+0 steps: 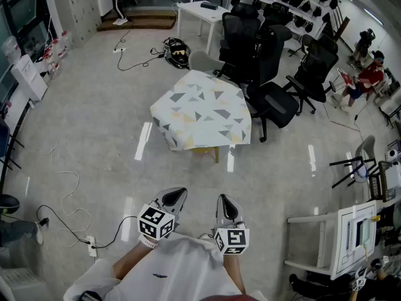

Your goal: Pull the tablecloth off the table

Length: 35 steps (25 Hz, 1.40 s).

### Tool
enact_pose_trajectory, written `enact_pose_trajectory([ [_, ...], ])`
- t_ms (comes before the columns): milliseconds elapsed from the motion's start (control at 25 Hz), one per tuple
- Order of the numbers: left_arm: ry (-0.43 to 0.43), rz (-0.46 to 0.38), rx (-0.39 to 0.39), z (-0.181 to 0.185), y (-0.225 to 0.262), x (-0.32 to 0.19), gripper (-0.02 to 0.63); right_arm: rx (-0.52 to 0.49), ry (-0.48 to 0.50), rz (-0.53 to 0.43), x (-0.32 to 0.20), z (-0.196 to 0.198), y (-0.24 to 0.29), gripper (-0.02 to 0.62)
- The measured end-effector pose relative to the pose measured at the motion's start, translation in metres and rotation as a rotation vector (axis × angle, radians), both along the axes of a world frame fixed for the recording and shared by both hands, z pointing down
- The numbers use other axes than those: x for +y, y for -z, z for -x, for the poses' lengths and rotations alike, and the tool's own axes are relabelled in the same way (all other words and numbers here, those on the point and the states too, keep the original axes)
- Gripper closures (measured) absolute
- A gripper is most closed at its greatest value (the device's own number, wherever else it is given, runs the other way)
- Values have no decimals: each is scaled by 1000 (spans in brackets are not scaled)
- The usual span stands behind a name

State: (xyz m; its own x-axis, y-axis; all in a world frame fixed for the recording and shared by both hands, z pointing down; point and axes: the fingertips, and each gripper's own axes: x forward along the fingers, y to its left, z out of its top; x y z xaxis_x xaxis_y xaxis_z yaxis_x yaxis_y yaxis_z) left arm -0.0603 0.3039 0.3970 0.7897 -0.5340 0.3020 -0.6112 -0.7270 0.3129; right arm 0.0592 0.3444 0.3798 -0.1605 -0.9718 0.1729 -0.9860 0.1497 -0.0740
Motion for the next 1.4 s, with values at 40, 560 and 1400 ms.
enact_pose_trajectory([
  [40, 0, -7, 3, 2, 1, -6, 598, 5, 4, 0, -6, 4, 0, 581],
  [560, 15, -38, 32, 67, 11, -45, 598, -46, 14, -30, -53, 57, 6, 581],
  [1400, 137, 13, 45, 142, -2, -113, 598, -90, 25, 13, -124, 84, -21, 563],
])
